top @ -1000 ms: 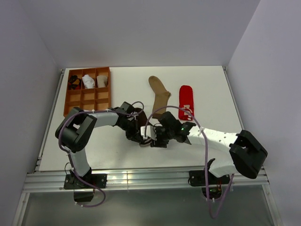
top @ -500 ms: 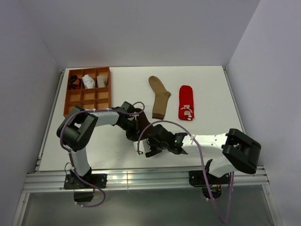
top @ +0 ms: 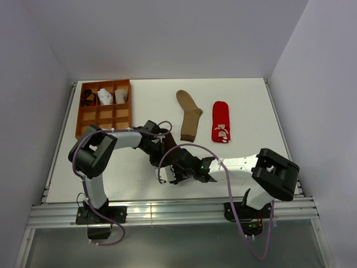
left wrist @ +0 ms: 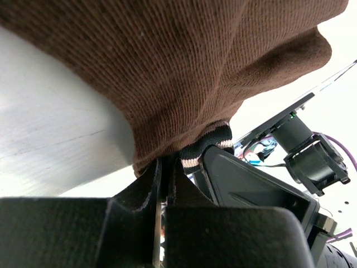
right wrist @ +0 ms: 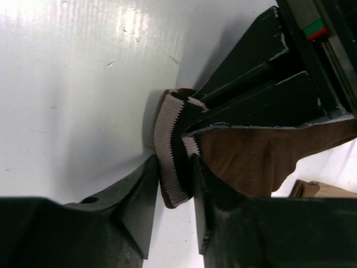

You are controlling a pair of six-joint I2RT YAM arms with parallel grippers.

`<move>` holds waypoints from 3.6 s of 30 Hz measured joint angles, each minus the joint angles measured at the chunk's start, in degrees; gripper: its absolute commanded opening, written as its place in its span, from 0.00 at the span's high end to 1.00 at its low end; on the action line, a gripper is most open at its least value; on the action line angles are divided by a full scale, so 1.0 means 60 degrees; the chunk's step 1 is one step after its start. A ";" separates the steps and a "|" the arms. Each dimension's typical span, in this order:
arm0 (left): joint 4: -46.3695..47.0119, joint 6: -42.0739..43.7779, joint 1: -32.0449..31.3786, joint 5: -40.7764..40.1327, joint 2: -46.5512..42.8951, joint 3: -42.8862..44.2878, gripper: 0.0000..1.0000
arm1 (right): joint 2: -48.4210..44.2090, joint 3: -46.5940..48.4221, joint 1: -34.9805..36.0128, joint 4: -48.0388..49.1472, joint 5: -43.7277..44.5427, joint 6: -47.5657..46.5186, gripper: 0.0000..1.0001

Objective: Roll the socks
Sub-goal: Roll the sock at the center of the board.

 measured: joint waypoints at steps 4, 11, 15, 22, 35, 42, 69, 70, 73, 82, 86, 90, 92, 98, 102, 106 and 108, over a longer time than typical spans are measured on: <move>0.0004 0.0007 0.0007 0.0015 0.0000 0.0000 0.97 | 0.0270 0.0412 0.0000 -0.0342 0.0182 0.0138 0.75; 0.0197 -0.0011 0.0080 0.0153 -0.0018 -0.0153 0.80 | 0.0623 0.1333 -0.0095 -0.1701 0.0044 0.0543 0.83; 0.0685 -0.0197 0.0171 0.0357 -0.0233 -0.0630 0.68 | 0.0718 0.1789 -0.0433 -0.2514 -0.0674 0.0852 0.83; 0.1650 -0.0878 0.0244 0.0197 -0.0940 -0.1468 0.60 | 0.1362 0.2947 -0.1654 -0.4098 -0.2674 0.1304 0.83; 0.2448 -0.1555 0.0266 -0.0809 -0.1920 -0.2331 0.57 | 0.4204 0.6069 -0.3501 -0.7431 -0.5829 0.1548 0.83; 0.2368 -0.1479 0.0295 -0.1861 -0.2550 -0.2554 0.54 | 0.5654 0.7468 -0.4313 -0.9245 -0.6874 0.1606 0.83; 0.6175 0.1406 -0.1246 -0.4346 -0.3745 -0.3508 0.45 | 0.7289 0.9184 -0.4663 -1.1107 -0.6801 0.3672 0.80; 0.6426 0.1443 -0.1260 -0.4229 -0.3679 -0.3621 0.46 | 0.7340 0.9231 -0.4681 -1.1169 -0.6845 0.3690 0.80; 0.7162 0.1479 -0.1300 -0.3891 -0.3453 -0.3912 0.46 | 0.7461 0.9307 -0.4732 -1.1293 -0.6965 0.3741 0.80; 0.8845 0.1443 -0.1351 -0.3024 -0.2736 -0.4433 0.50 | 0.7603 0.9413 -0.4830 -1.1500 -0.6987 0.3814 0.80; 0.9191 0.1439 -0.1351 -0.2903 -0.2728 -0.4626 0.52 | 0.7675 0.9453 -0.4889 -1.1584 -0.7038 0.3858 0.80; 0.9304 0.1446 -0.1351 -0.2892 -0.2736 -0.4823 0.59 | 0.7690 0.9457 -0.4911 -1.1588 -0.7034 0.3931 0.80; 0.9293 0.1457 -0.1351 -0.2896 -0.2736 -0.4845 0.60 | 0.7694 0.9457 -0.4911 -1.1588 -0.7031 0.3960 0.80; 0.9125 0.1483 -0.1355 -0.2962 -0.2878 -0.4881 0.62 | 0.7701 0.9446 -0.4925 -1.1577 -0.7027 0.4044 0.80; 0.8797 0.1504 -0.1370 -0.3016 -0.3031 -0.4860 0.70 | 0.7697 0.9442 -0.4925 -1.1570 -0.7023 0.4073 0.80; 0.8109 0.1563 -0.1461 -0.3096 -0.2907 -0.4415 0.83 | 0.7690 0.9373 -0.4940 -1.1537 -0.7009 0.4142 0.80; 0.7555 0.1563 -0.1515 -0.3177 -0.2721 -0.3996 0.94 | 0.7628 0.9245 -0.4976 -1.1500 -0.6965 0.4218 0.77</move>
